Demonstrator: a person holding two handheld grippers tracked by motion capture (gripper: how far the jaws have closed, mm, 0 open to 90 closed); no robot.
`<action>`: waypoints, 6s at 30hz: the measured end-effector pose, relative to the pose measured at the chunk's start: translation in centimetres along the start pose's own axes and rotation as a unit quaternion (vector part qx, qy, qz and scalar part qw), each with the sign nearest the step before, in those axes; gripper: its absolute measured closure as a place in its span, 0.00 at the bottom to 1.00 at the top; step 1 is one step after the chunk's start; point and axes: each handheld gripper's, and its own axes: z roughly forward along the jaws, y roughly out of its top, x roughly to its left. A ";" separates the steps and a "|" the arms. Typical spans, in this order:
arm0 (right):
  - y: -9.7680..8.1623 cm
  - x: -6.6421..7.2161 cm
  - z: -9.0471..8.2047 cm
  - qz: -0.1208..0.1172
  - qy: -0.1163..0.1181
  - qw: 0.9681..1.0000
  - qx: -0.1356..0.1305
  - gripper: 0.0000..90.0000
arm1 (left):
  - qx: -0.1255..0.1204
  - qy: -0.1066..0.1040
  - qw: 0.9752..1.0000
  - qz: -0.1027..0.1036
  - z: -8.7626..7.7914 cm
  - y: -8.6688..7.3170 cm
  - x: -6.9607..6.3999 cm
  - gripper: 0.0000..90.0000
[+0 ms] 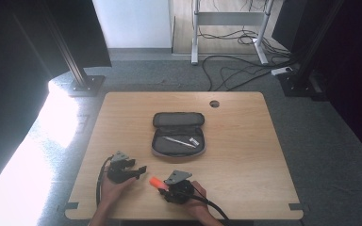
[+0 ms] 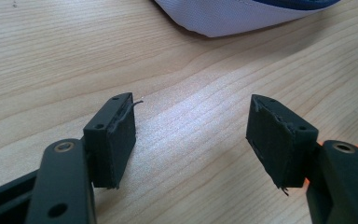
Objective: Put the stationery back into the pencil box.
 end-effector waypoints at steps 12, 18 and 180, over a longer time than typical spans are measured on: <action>0.6 -0.1 -0.9 -0.011 -0.007 1.000 -0.001 0.73 | 0.000 0.001 1.000 0.001 0.0 0.0 -0.1 0.37; 1.0 -0.8 -2.1 -0.004 -0.011 1.000 -0.026 0.73 | 0.001 0.003 1.000 0.003 0.0 0.0 -0.1 0.37; 6.5 -13.3 2.4 0.020 -0.068 0.997 -0.012 0.73 | -0.005 -0.010 1.000 -0.003 0.0 0.0 0.2 0.37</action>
